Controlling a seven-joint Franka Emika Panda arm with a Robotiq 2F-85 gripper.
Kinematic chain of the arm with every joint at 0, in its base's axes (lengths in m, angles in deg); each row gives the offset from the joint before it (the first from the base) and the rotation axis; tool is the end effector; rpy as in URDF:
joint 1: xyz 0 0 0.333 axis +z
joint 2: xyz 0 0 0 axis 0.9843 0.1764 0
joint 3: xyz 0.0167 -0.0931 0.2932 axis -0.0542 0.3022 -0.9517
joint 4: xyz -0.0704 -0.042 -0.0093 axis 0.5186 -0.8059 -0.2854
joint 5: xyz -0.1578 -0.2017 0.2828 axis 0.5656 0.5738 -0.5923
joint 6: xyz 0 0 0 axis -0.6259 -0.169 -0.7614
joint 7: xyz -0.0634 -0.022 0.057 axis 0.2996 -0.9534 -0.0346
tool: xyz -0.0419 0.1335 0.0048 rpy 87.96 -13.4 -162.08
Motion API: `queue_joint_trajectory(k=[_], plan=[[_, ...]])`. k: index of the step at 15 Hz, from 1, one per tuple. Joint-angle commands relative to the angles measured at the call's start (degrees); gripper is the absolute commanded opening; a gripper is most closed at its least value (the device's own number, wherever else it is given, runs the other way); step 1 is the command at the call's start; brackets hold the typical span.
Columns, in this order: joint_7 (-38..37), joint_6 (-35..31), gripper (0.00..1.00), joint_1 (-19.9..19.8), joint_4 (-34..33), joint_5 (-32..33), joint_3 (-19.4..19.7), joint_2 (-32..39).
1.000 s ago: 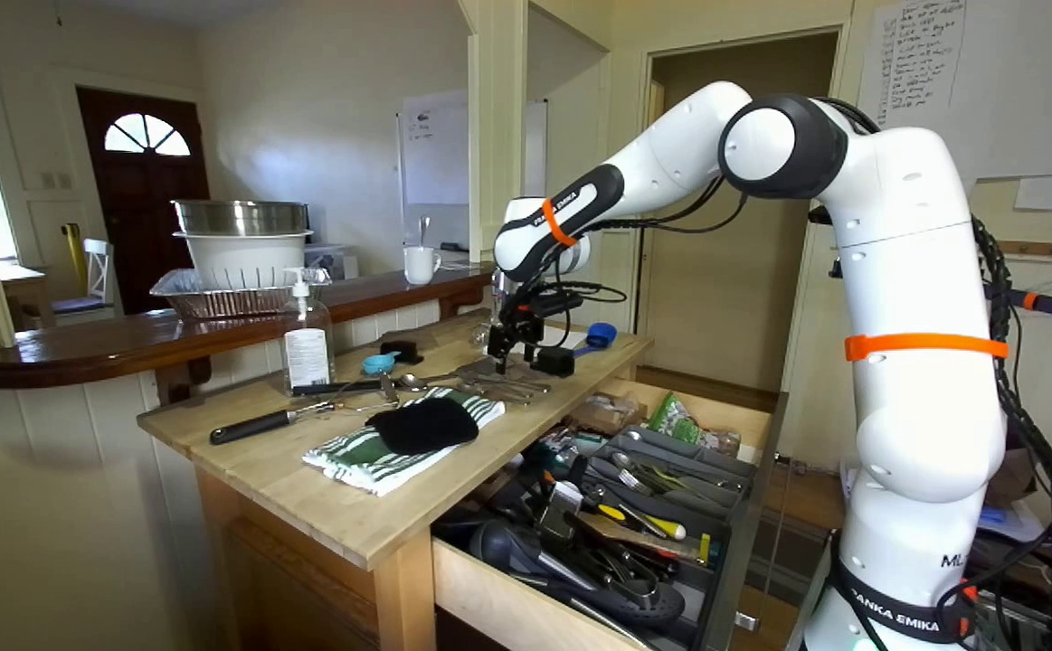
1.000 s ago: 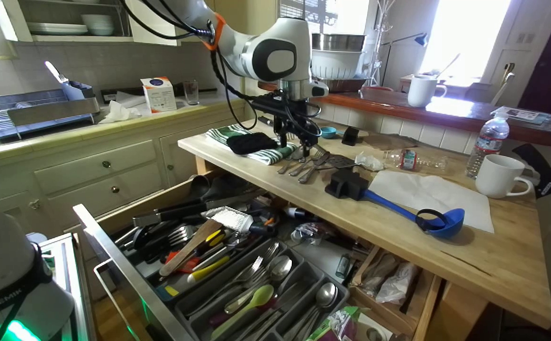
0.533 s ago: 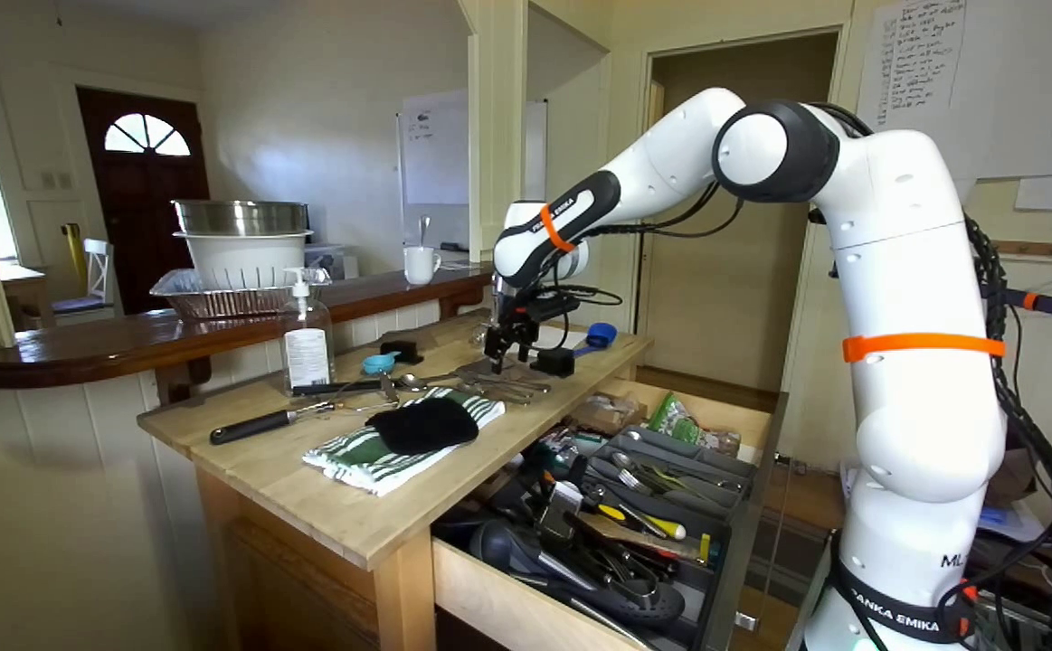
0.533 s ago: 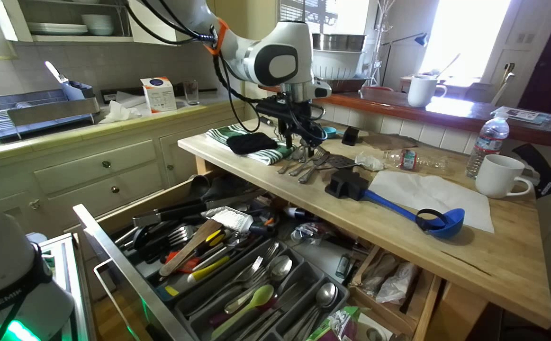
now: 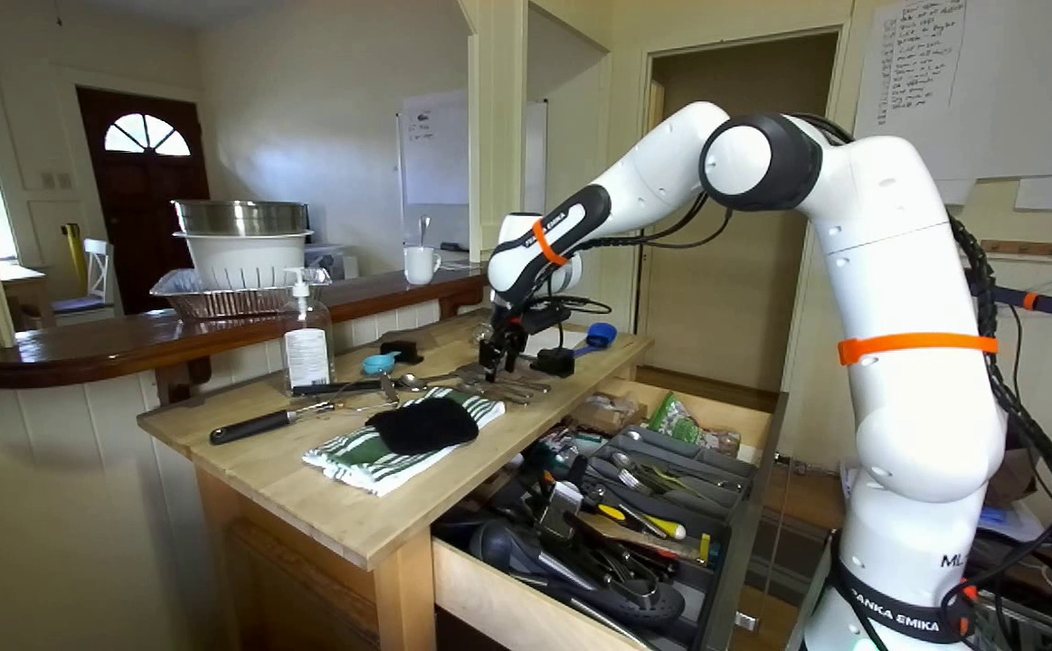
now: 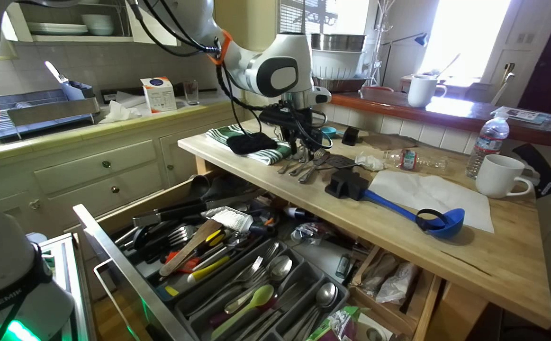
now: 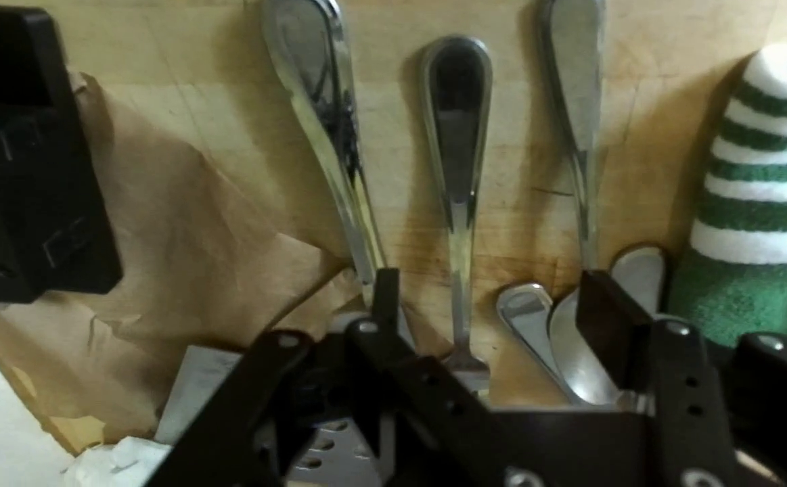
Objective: Move the fork to the right
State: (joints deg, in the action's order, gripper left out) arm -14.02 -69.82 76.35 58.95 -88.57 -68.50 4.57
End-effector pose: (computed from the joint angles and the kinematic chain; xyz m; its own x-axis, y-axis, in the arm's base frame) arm 0.6575 -0.0387 0.3135 0.9636 0.1644 0.2109 0.1585 -0.9864 0.0444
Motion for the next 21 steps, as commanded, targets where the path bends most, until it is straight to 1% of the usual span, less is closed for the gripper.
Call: queue_joint_trajectory(k=[1, 3, 4, 5, 6, 8, 9, 10, 12, 13, 14, 15, 17, 18, 21], plan=[[2.5, -3.0, 0.64, -1.1, -1.9, -1.3, -1.3, 2.7], [2.6, -3.8, 0.55, -1.1, -2.3, -1.0, -1.4, 3.5], [2.7, -4.3, 0.56, -1.3, -2.3, -1.0, -1.5, 3.7], [2.8, -4.6, 0.49, -1.5, -2.3, -1.3, -1.7, 3.9], [3.1, -4.8, 0.49, -1.7, -2.4, -1.6, -1.9, 4.1], [3.6, -4.7, 0.38, -2.1, -2.6, -1.8, -2.3, 4.3], [3.7, -4.8, 0.37, -2.1, -2.6, -1.8, -2.4, 4.4], [3.7, -4.8, 0.3, -2.2, -2.8, -1.8, -2.5, 4.6], [3.6, -4.7, 0.3, -2.3, -2.9, -1.8, -2.6, 4.7], [3.6, -4.4, 0.21, -2.3, -2.9, -2.0, -2.7, 4.6], [3.5, -4.5, 0.23, -2.3, -2.9, -1.8, -2.6, 4.7], [3.6, -4.4, 0.2, -2.4, -3.0, -2.0, -2.7, 4.7], [3.6, -4.7, 0.22, -2.5, -2.8, -2.0, -2.7, 4.8], [3.9, -4.9, 0.21, -2.7, -2.7, -2.3, -2.9, 4.8], [4.5, -5.0, 0.27, -3.1, -2.7, -2.7, -3.2, 5.0]])
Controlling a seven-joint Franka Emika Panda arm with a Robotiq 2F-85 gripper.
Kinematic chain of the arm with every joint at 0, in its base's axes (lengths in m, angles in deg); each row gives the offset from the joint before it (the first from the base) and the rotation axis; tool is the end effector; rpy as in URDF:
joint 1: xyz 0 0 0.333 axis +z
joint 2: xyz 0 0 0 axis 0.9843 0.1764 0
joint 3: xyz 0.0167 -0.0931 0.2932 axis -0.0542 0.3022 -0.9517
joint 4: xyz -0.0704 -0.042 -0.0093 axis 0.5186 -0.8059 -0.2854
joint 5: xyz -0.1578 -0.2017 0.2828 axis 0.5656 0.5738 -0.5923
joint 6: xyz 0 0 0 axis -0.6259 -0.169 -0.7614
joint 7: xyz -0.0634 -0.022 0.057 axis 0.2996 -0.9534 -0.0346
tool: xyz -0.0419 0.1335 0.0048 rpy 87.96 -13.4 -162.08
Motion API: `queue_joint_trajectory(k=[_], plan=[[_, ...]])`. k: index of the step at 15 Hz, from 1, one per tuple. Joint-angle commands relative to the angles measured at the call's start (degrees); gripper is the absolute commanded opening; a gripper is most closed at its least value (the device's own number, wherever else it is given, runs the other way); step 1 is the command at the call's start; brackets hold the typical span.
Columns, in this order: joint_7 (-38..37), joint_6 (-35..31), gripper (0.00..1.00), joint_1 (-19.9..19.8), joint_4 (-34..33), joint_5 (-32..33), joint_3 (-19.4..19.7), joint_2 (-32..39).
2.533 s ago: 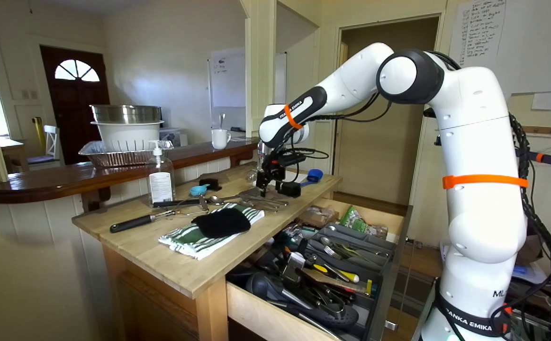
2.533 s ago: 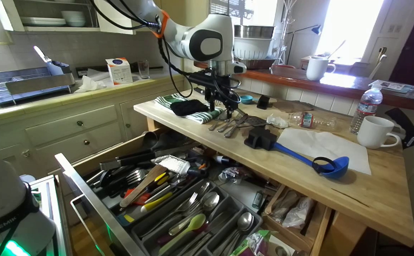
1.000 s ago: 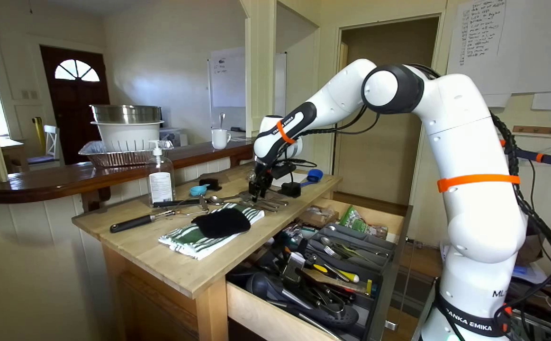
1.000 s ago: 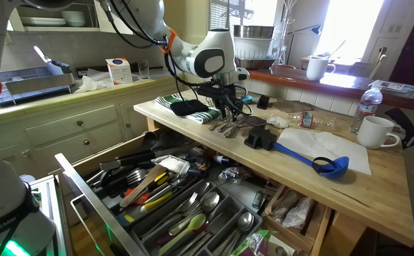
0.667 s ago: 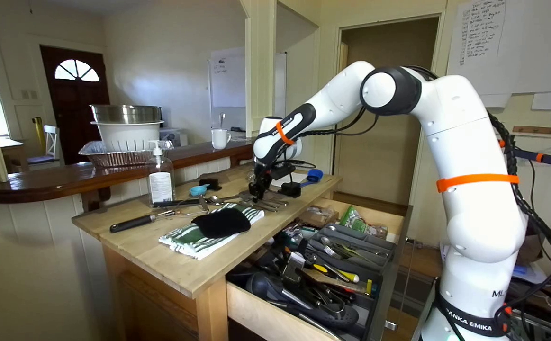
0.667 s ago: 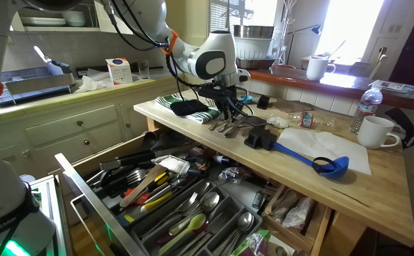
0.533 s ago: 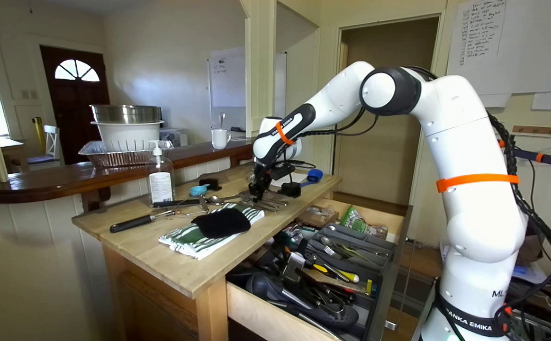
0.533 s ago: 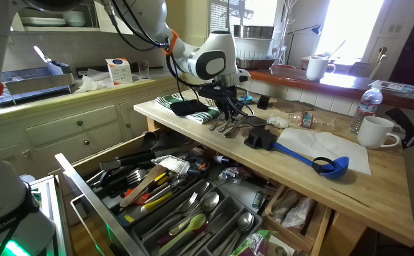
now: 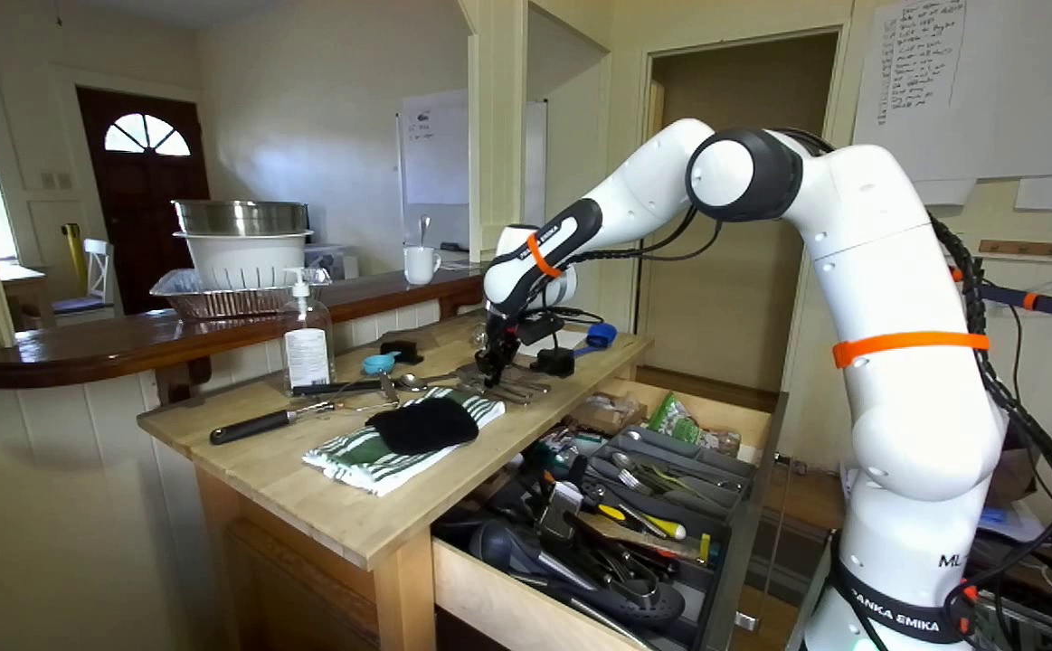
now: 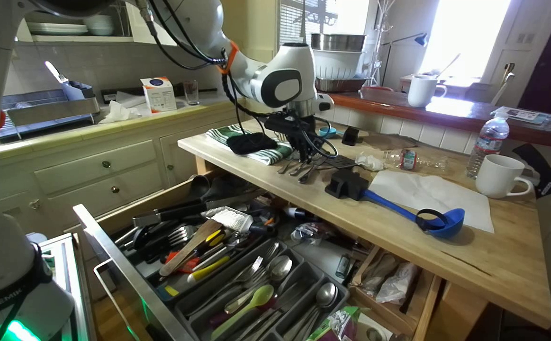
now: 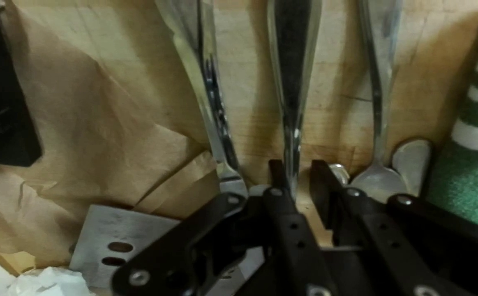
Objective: Move the fork to the right
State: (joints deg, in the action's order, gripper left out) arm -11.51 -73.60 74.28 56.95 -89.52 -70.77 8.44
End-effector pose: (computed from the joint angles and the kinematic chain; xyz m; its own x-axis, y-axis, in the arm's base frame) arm 0.6728 -0.0392 0.2928 0.9500 0.1898 0.2481 0.1876 -0.9817 0.0327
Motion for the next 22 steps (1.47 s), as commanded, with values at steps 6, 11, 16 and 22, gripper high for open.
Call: queue_joint_trajectory(k=[6, 11, 16, 22], plan=[[1.5, 0.5, 0.0, -0.9, 0.3, -1.7, -0.9, -1.3], [-3.3, 4.6, 0.02, 0.3, 2.8, 0.9, 1.8, -7.5], [-1.9, 4.2, 0.02, -1.3, 1.4, 0.7, 4.3, -7.0], [3.3, 0.1, 0.02, -2.4, 0.8, 0.4, 3.7, -2.9]])
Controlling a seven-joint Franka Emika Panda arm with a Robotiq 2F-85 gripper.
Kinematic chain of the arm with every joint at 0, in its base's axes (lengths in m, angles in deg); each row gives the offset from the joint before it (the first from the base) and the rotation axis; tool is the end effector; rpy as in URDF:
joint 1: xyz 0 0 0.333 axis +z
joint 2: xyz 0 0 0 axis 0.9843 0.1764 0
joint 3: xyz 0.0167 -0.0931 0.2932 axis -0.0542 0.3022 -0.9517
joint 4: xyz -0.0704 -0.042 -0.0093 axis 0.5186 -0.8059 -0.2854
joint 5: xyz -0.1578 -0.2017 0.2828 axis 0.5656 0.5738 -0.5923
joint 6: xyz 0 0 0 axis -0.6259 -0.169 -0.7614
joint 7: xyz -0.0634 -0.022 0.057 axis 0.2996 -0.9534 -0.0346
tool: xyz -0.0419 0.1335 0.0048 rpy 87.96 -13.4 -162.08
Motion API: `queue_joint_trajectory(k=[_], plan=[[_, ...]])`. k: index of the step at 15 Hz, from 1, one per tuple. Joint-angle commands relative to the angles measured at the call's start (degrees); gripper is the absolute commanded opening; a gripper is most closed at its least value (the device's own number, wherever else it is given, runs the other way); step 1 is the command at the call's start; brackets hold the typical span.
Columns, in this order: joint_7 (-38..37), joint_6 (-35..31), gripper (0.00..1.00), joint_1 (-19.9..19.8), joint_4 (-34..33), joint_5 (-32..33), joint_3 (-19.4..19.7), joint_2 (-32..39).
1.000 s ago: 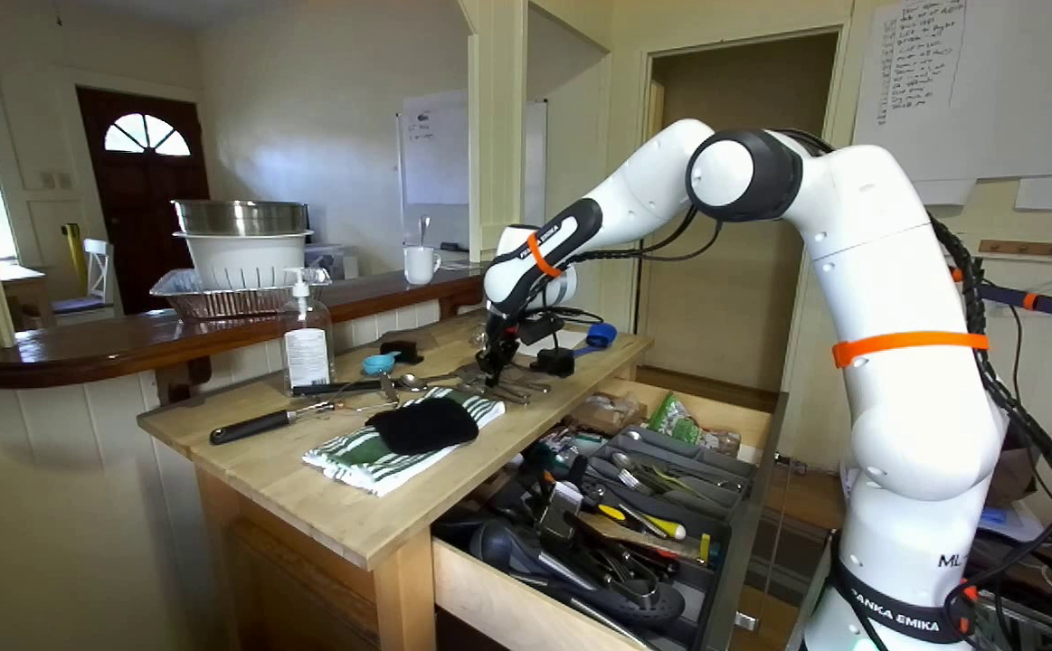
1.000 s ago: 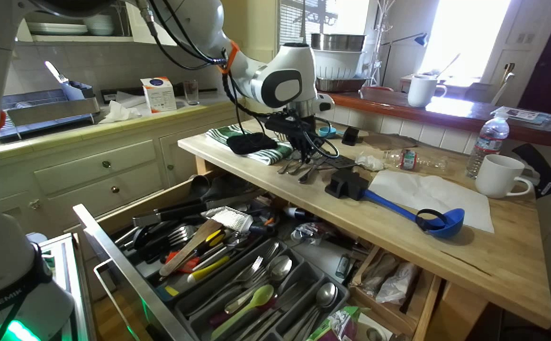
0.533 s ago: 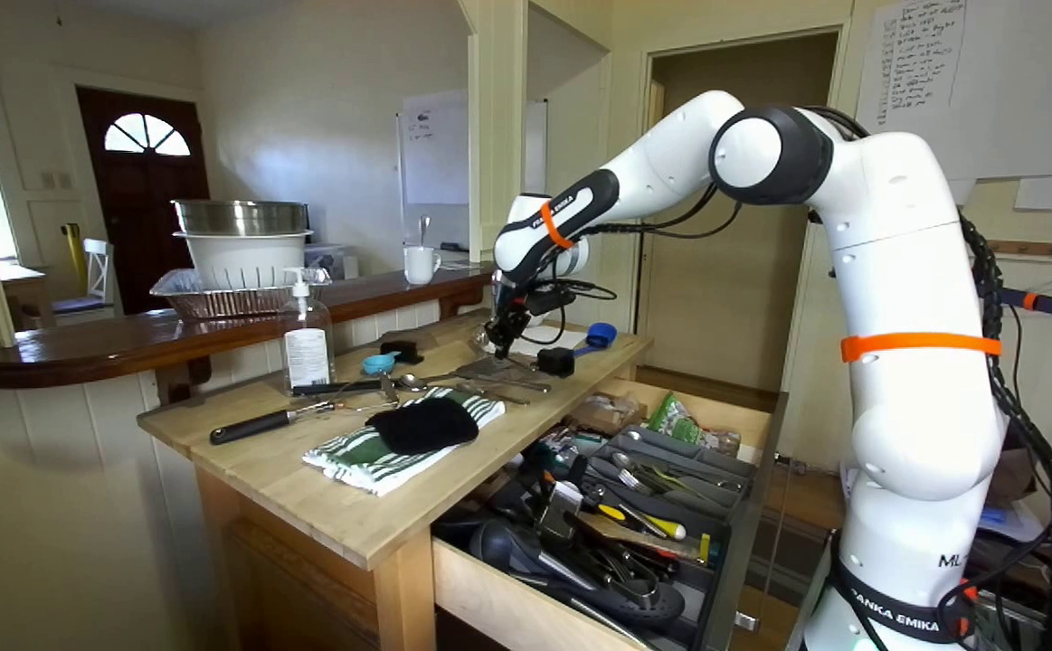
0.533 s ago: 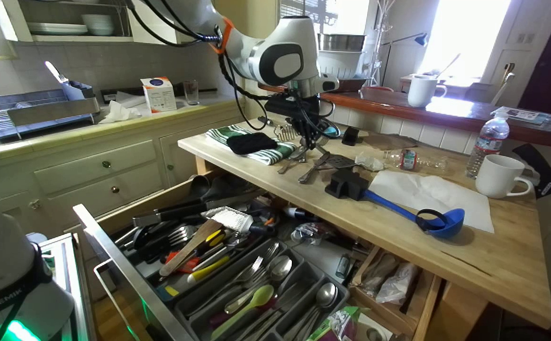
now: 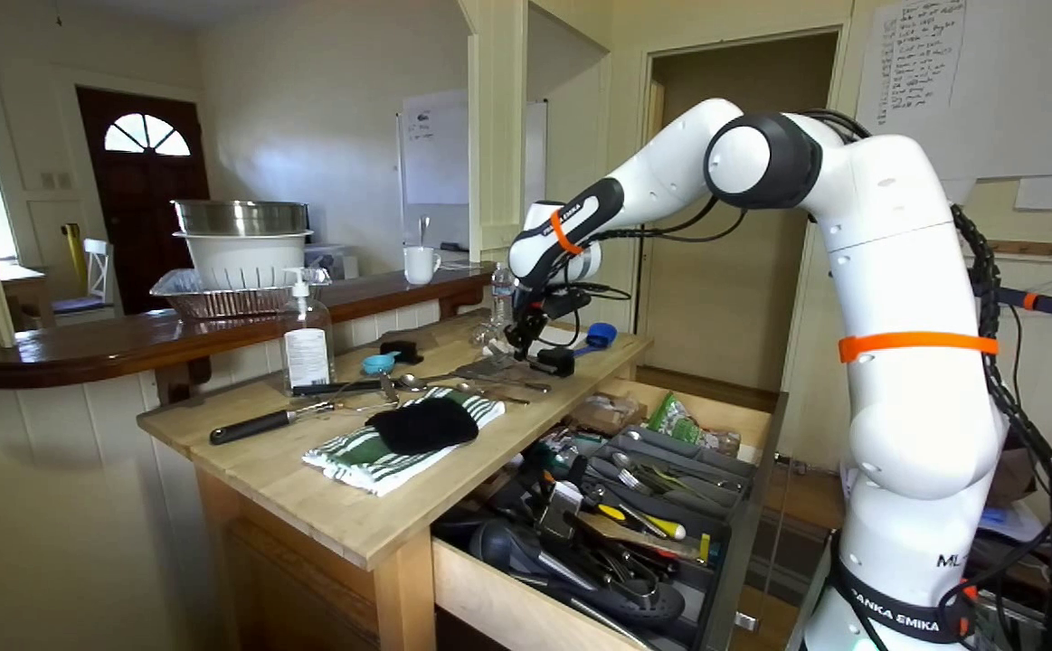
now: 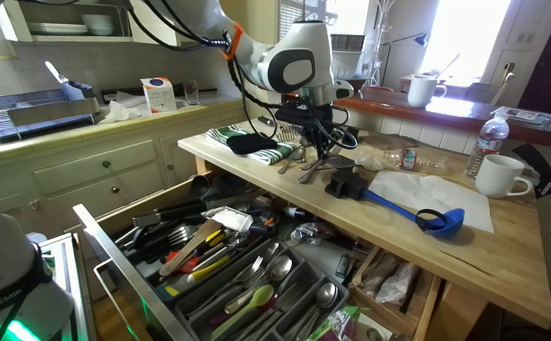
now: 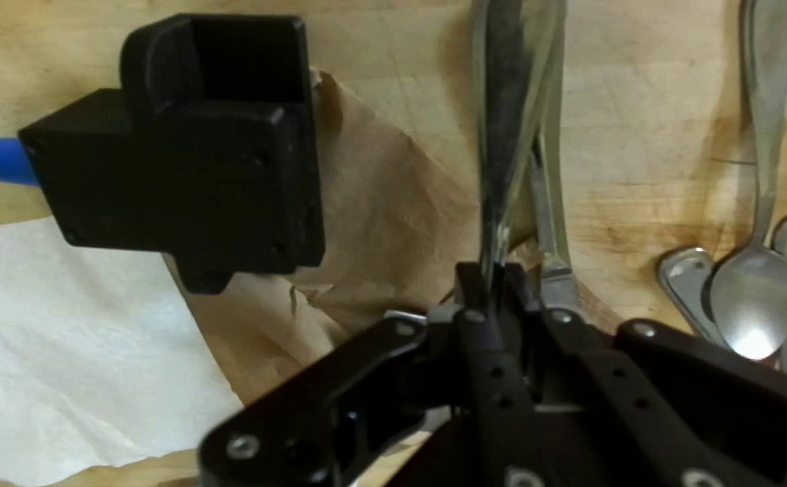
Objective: Move the fork to the right
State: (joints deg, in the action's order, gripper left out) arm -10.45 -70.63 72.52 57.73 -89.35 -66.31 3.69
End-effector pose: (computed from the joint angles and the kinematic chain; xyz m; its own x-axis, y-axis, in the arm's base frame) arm 0.6574 -0.1066 0.3356 0.9593 0.1222 0.2545 0.1066 -0.9915 0.0742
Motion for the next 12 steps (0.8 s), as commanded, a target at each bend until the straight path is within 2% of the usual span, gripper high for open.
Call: queue_joint_trajectory(k=[1, 8, 9, 10, 12], plan=[[2.6, -3.8, 0.02, -0.6, 0.0, 0.8, -0.6, 2.5], [5.2, -9.9, 0.02, -1.0, 0.4, 2.6, -1.0, 4.9], [5.6, -9.5, 0.35, -1.1, 0.5, 2.4, -1.3, 4.8], [6.0, -9.2, 0.36, -1.2, 0.6, 2.1, -1.6, 4.7], [5.8, -8.3, 0.49, -0.9, 1.1, 2.1, -1.9, 3.3]])
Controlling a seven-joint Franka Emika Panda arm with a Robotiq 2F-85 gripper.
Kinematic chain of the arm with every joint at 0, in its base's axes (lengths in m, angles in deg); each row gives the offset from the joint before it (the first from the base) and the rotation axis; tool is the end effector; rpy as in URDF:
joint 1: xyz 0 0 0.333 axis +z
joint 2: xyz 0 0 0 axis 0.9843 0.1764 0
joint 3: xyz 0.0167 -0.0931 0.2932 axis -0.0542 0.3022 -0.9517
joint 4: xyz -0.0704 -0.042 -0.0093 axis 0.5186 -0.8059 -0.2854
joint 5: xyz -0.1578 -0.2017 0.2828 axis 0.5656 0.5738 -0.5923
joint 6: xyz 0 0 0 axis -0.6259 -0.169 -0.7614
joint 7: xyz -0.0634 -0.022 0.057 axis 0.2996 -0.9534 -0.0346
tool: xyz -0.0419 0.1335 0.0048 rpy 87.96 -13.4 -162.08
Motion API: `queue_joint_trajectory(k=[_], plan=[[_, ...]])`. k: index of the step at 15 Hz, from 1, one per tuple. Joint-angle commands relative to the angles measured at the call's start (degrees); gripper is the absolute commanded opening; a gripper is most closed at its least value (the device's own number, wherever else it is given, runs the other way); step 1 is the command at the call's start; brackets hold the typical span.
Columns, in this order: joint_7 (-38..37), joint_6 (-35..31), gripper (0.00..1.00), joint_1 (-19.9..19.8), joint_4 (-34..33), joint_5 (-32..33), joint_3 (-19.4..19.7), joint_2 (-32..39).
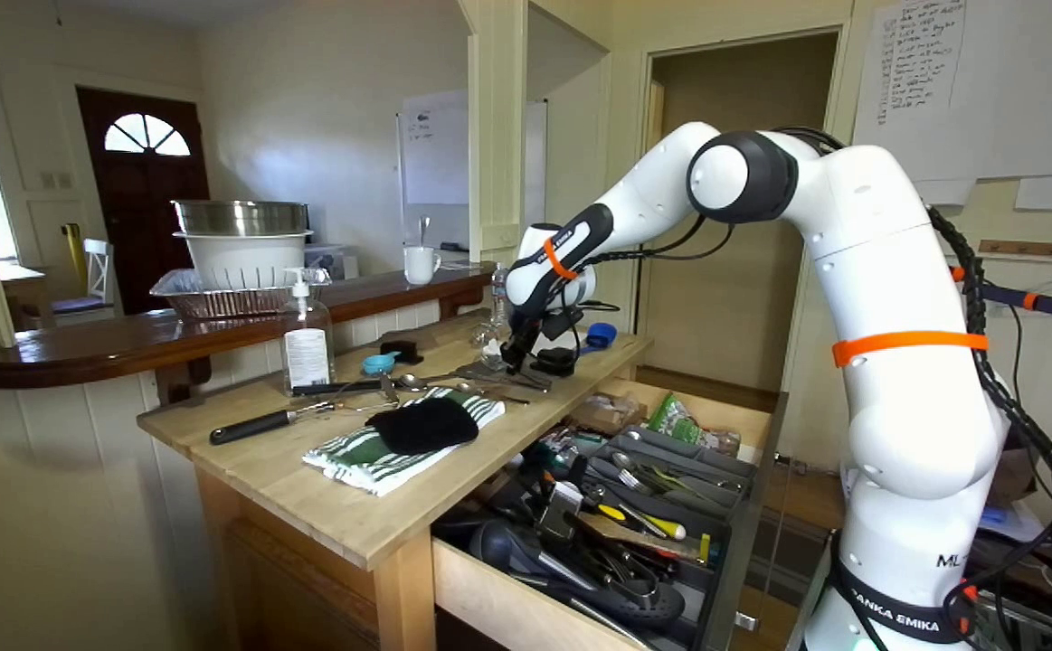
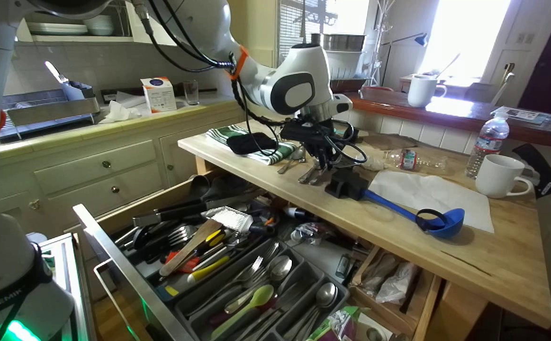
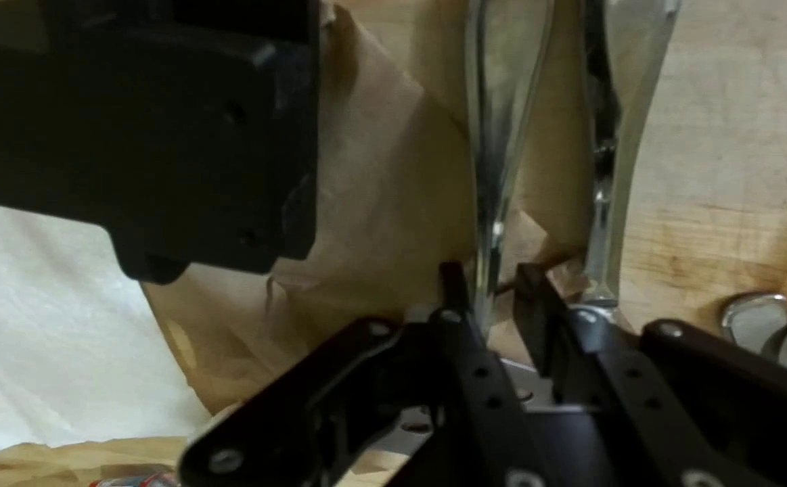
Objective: Move the fork to the right
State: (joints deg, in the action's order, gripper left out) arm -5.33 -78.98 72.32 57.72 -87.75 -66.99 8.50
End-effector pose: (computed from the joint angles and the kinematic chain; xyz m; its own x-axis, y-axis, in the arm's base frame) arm 0.6723 -0.1041 0.2973 0.9246 0.2419 0.2942 0.2097 -0.9681 0.1369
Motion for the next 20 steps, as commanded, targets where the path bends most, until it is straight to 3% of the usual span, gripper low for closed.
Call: queue_joint_trajectory(k=[1, 4, 7, 12, 15, 16, 20], plan=[[0.1, 0.2, 0.58, -0.4, 1.3, 0.6, -1.3, -2.2], [-1.4, 4.7, 0.8, 0.1, 1.8, -1.0, -2.5, -5.8], [-7.3, 16.9, 1.0, 1.9, 1.1, -1.5, -2.1, -9.6], [-15.4, 32.5, 1.0, 4.5, 0.0, -1.4, -1.9, -15.3], [-19.9, 36.6, 1.0, 5.6, -0.8, 0.4, -1.6, -17.0], [-17.1, 33.6, 1.0, 5.1, -0.7, -1.1, -1.8, -16.2], [-18.6, 35.2, 1.0, 5.4, -0.7, -0.6, -1.7, -16.9]])
